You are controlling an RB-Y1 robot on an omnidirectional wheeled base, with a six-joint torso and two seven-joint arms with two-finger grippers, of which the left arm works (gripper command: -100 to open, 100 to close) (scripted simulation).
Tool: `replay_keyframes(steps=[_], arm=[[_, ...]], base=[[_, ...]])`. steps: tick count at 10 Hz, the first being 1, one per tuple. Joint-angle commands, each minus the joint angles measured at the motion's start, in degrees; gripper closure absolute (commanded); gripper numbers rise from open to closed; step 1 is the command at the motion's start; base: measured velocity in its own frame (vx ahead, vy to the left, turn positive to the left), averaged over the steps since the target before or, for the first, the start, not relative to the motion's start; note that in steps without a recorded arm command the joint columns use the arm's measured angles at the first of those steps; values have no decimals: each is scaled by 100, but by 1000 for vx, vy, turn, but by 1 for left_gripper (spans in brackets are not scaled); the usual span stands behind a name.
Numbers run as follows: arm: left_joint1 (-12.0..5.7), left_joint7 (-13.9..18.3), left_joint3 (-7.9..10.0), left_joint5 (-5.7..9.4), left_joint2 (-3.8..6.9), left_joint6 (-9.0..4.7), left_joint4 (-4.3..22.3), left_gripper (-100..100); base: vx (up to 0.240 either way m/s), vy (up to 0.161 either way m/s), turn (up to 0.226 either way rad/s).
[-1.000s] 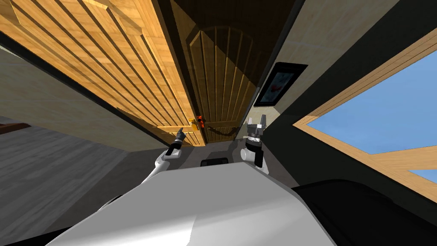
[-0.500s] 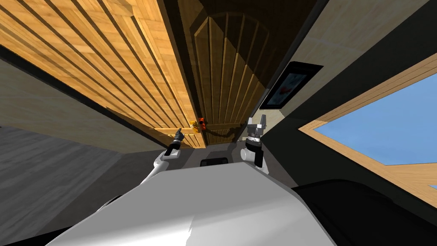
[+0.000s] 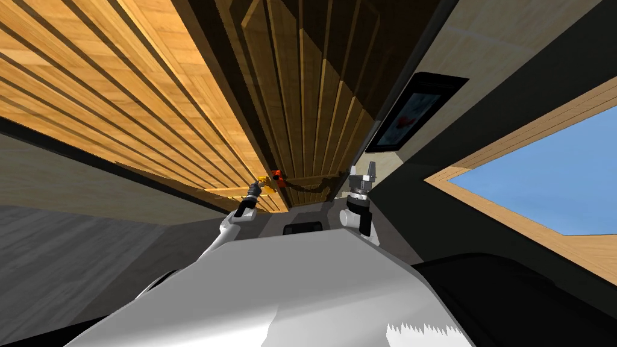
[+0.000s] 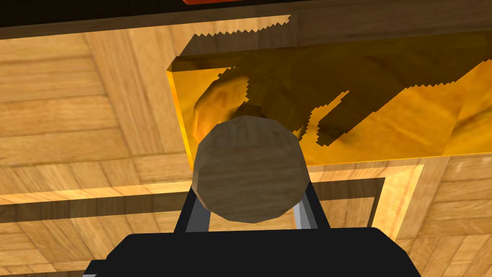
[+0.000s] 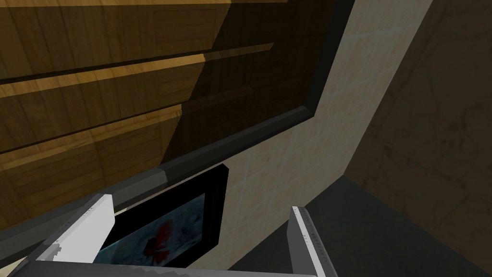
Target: Pull the door open
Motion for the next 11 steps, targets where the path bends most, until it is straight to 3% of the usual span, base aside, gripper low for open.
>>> replay_keyframes(steps=[1,4,5,6,11], arm=[[31,-2,-10,-2,-7,16,19,100],[31,-2,-10,-2,-7,16,19,100],[105,49,-33,8,77,-5,15,100],[115,60,-53,13,90,-10,-15,-100],[238,209,-340,11,155,-60,-315,-100]], base=[[-36,23,-24],[-15,5,11],[-100,69,32],[-187,48,42],[-202,4,-21]])
